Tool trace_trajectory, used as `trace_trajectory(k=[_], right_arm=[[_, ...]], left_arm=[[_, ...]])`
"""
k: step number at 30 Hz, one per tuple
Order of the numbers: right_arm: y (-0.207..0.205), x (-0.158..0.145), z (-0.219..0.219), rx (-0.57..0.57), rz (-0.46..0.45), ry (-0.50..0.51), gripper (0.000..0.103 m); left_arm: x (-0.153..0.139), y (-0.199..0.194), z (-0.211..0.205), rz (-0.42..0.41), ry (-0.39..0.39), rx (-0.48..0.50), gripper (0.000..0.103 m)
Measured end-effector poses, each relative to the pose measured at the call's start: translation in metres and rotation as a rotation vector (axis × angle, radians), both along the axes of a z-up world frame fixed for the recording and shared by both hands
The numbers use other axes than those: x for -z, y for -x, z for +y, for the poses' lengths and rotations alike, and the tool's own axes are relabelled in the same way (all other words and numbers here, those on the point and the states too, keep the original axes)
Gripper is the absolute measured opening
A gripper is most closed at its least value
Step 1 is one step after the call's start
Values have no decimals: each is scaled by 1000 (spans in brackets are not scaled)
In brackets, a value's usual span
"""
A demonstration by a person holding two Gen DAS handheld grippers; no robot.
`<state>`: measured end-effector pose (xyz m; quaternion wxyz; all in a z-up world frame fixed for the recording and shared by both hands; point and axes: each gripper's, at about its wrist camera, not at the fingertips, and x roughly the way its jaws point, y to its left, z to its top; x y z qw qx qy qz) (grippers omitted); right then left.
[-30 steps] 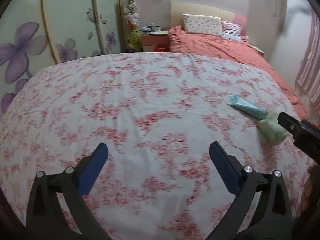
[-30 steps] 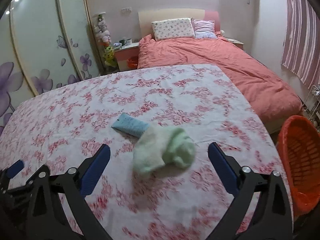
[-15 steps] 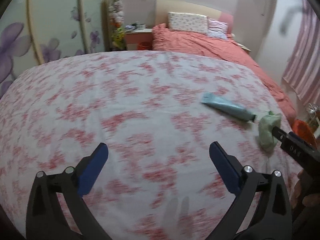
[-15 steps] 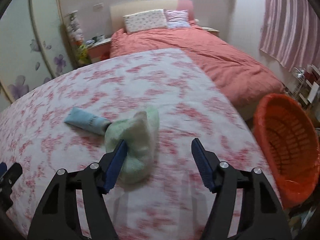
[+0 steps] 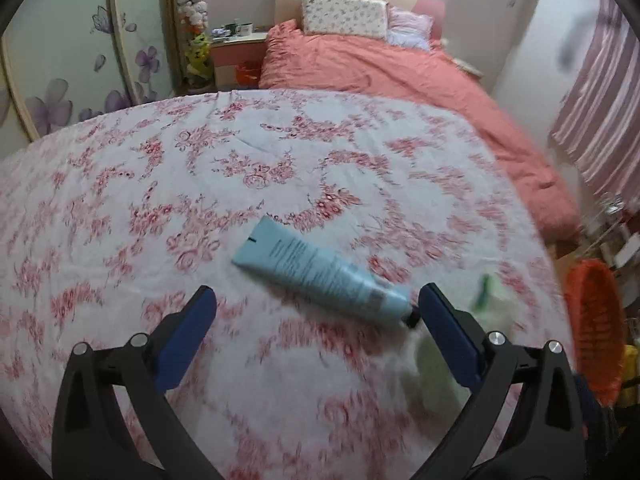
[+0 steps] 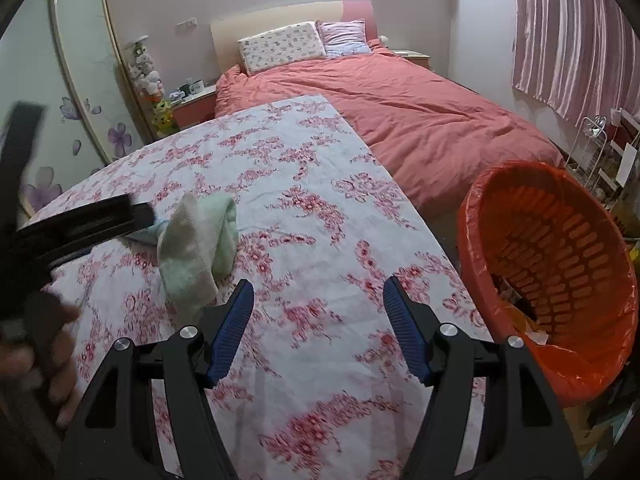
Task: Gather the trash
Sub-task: 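Move both open tools back over the bed toward the blue tube and pale green sock, then grasp the light-blue tube with the left tool while the right tool grasps the pale green sock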
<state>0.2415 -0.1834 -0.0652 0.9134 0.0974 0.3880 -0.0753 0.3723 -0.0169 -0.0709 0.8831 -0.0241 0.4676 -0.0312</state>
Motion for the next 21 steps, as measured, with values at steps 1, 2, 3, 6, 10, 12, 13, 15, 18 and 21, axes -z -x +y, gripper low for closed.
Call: trace_trajectory(k=[1, 2, 3, 6, 10, 12, 13, 15, 18, 21], right_arm=[[1, 0, -2, -1, -1, -4, 68], [2, 1, -4, -1, -1, -9, 68], [2, 1, -6, 0, -1, -13, 68], [1, 1, -10, 6, -3, -23, 68], [1, 0, -7, -1, -11, -28, 69], [-1, 0, -2, -12, -12, -27, 70], [-2, 1, 2, -18, -11, -26, 70], [-3, 1, 7, -27, -10, -26, 71], [-5, 0, 14, -45, -9, -20, 71], [-7, -1, 19, -56, -10, -5, 71]], left_arm=[[3, -4, -2, 9, -10, -5, 99], [5, -6, -3, 12, -9, -5, 99], [7, -7, -3, 13, -9, -6, 100], [6, -1, 1, 1, -23, -5, 100], [1, 10, 15, -13, -65, 16, 100], [0, 14, 28, -12, -73, 7, 99], [0, 14, 33, -5, -65, -1, 99], [-1, 12, 40, 12, -18, -10, 99], [0, 7, 37, 16, 33, -13, 99], [6, 5, 30, 20, -6, -8, 93]])
